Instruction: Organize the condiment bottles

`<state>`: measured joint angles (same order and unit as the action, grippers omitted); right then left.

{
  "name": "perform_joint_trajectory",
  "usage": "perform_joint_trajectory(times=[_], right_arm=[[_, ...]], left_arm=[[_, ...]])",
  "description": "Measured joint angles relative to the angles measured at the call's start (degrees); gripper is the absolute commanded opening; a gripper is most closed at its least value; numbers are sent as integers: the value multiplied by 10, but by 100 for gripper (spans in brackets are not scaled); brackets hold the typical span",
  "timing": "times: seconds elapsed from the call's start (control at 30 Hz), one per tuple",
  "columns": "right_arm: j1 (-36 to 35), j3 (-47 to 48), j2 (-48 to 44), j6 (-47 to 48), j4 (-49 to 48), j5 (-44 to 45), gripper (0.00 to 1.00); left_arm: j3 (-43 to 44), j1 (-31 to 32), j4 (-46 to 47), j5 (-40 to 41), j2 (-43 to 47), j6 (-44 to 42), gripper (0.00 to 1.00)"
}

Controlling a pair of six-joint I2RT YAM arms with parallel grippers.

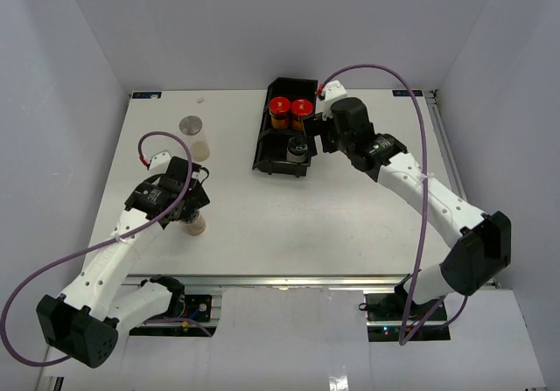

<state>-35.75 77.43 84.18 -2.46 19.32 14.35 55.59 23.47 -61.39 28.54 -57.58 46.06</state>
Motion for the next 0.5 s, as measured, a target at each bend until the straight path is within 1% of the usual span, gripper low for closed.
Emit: perform_joint_trajectory(times=[0.23, 0.37, 0.5], right_arm=[[0, -28, -69, 1, -10, -13, 93], [0, -40, -90, 1, -14, -14, 93], [0, -43, -97, 2, -15, -14, 93]], left_arm=[[-48, -58, 54, -50, -46, -12, 96], [-69, -70, 74, -65, -55, -12, 94], [-70, -72, 91, -71, -64, -12, 89]])
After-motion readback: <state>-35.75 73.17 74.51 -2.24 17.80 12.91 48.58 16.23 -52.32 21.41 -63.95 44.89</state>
